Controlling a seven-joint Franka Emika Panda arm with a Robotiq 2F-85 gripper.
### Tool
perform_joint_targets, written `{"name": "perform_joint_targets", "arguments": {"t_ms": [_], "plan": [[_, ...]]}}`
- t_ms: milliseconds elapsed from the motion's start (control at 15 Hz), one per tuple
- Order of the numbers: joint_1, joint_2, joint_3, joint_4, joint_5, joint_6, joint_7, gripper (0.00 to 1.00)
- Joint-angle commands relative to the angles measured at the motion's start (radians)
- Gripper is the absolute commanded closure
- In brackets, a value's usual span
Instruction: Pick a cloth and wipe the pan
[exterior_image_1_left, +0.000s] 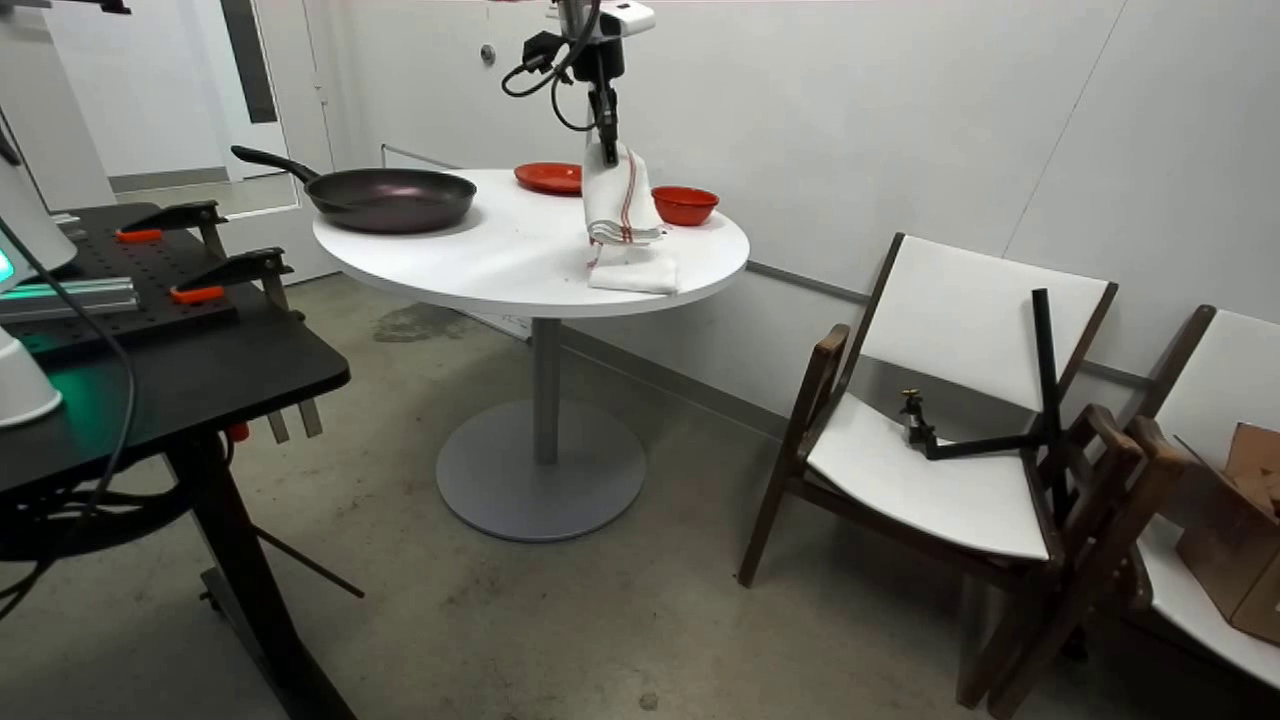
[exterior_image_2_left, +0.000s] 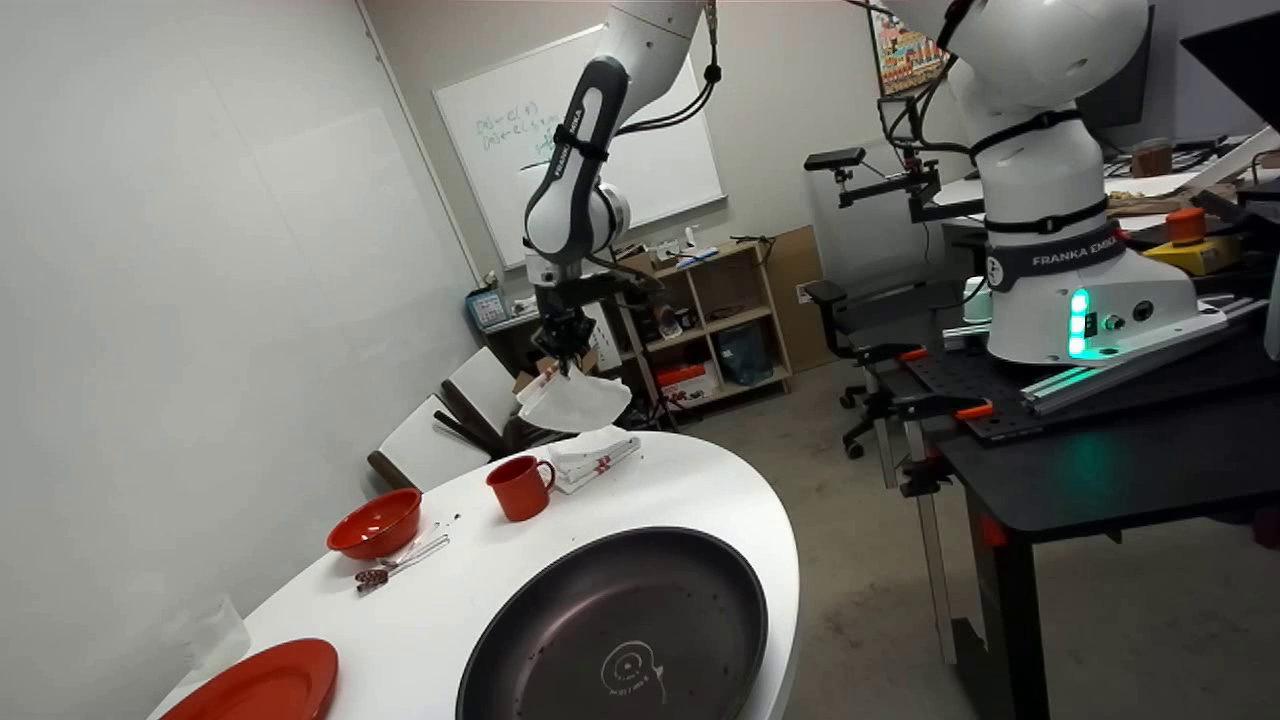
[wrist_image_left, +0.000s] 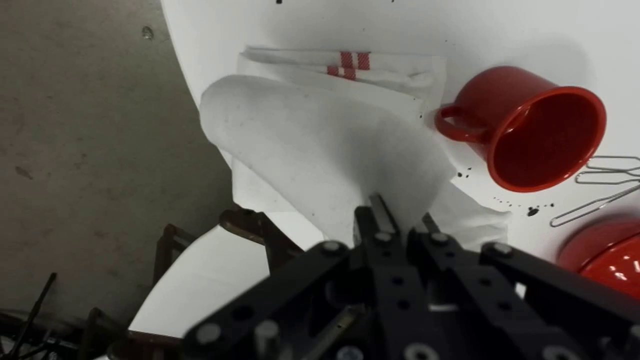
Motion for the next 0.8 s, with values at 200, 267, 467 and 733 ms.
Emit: {"name": "perform_joint_targets", "arguments": {"t_ms": [200,267,467,733], "plan": [[0.122,0.116,-0.158,0.13,-0.138,-0.068,0.175,0.98],[0.136,0.13,-0.174,0.143,-0.157,-0.076,0.194,0.98],[0.19,0.179,-0.23,0.183,-0.223,-0.093,0.259,0.98],[0.242,0.23,-0.269,0.232,-0.299,-0.096,0.319,0.98]]}}
